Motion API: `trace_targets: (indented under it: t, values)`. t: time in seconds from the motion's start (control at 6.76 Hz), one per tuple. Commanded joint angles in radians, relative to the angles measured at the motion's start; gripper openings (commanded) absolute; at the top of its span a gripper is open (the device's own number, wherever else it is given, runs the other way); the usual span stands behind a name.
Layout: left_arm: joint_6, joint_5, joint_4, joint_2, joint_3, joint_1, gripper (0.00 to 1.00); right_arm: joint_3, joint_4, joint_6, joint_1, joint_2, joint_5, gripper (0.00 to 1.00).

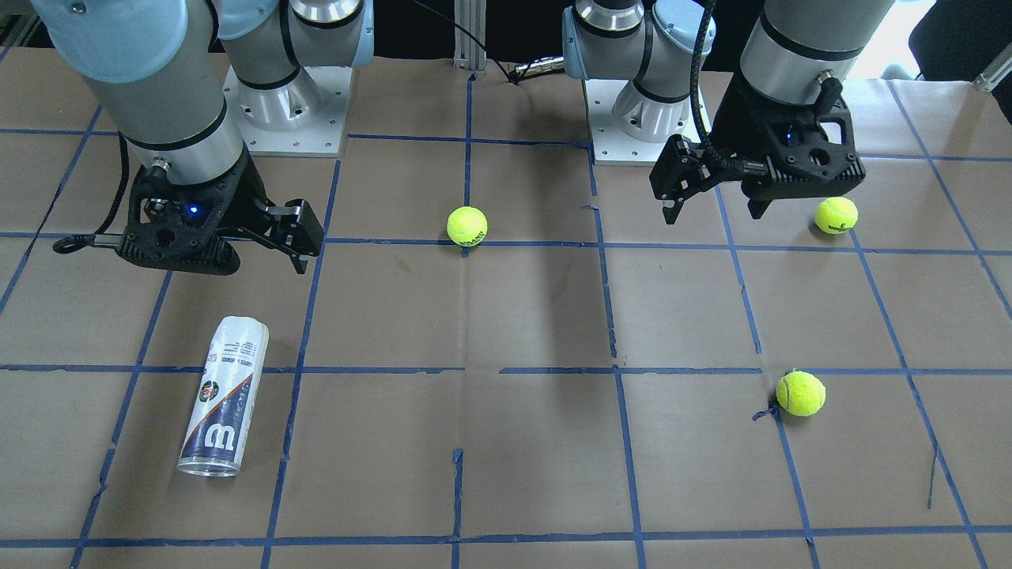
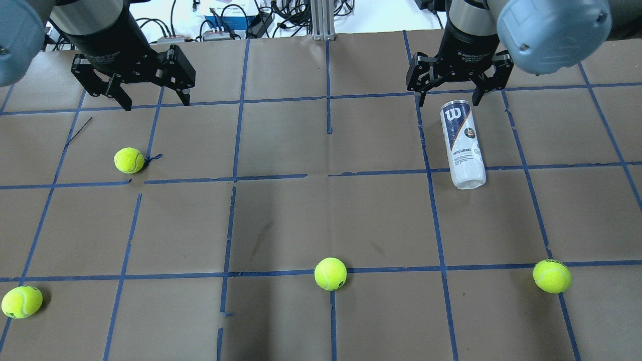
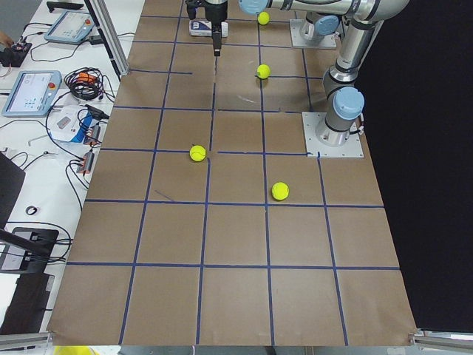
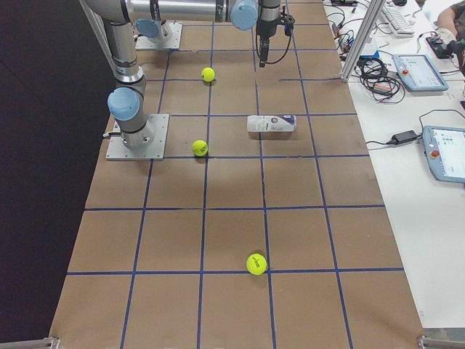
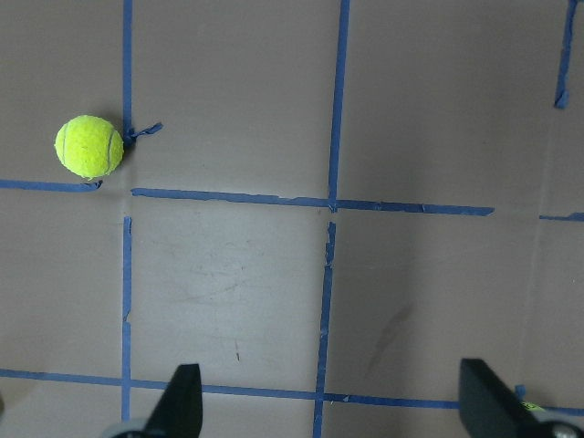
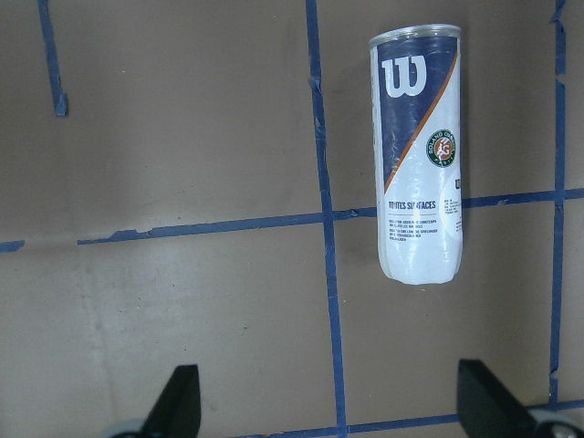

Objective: Lift up tennis ball bucket
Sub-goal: 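Move the right gripper down toward the lying Wilson tennis ball can, then lower the right gripper over the can and close on its lid end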

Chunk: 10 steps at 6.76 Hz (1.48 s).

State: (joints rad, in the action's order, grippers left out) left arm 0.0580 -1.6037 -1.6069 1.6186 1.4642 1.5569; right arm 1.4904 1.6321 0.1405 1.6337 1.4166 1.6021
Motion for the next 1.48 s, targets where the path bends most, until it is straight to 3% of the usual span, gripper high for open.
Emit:
trace_targets:
  t: [0.0, 0.59, 1.03, 1.33]
  values:
    - [-0.001, 0.001, -0.001, -0.003, 0.001, 0.000, 1.00, 0.001, 0.000, -0.001, 0.000, -0.002, 0.001, 1.00]
    - [-0.001, 0.001, 0.001, -0.002, -0.001, -0.006, 1.00, 0.007, 0.023, -0.057, -0.032, -0.042, 0.015, 1.00]
    - [-0.001, 0.001, 0.001, 0.000, -0.001, -0.006, 1.00, 0.151, 0.324, -0.158, -0.129, -0.156, 0.012, 1.00]
    - [-0.001, 0.001, 0.001, 0.000, -0.001, -0.006, 1.00, 0.188, 0.450, -0.182, -0.167, -0.238, 0.003, 1.00]
